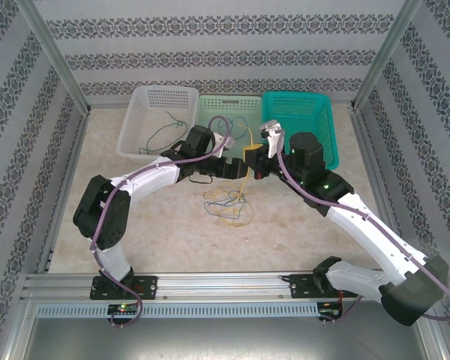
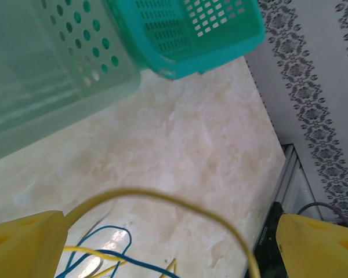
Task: Untangle the cables
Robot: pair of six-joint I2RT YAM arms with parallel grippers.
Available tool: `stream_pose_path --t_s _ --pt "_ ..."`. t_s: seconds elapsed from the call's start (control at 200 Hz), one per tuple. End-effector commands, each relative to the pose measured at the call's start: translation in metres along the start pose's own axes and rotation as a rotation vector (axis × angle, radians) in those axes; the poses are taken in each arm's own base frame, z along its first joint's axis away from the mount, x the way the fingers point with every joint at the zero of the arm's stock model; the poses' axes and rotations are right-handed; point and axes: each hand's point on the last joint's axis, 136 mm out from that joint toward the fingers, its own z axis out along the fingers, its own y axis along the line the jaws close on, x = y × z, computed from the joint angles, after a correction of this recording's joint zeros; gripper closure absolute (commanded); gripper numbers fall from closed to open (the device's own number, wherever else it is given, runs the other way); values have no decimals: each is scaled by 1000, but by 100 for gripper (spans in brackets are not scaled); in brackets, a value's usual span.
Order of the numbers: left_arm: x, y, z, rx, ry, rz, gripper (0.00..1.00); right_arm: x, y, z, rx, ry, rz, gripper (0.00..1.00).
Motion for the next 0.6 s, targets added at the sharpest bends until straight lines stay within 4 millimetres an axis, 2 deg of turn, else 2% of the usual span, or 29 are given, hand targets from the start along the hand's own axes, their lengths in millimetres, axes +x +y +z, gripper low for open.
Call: stream_pose_path --t_s 0.0,0.145,0.35,0.52,0.595 --pt "-11 -15 0 56 -30 12 8 -14 5 -9 -16 -69 -24 100" --pt "-10 -19 -1 76 -29 6 10 -15 7 -15 -21 -107 -44 100" --pt "-11 -26 8 133 -15 -14 14 -16 16 -15 -49 -123 -73 100" --pt "-11 -30 12 146 -10 -9 25 -19 18 -18 -44 -168 -93 100" --pt "-11 -27 13 134 -12 -15 39 -23 18 -23 -34 -207 -103 100"
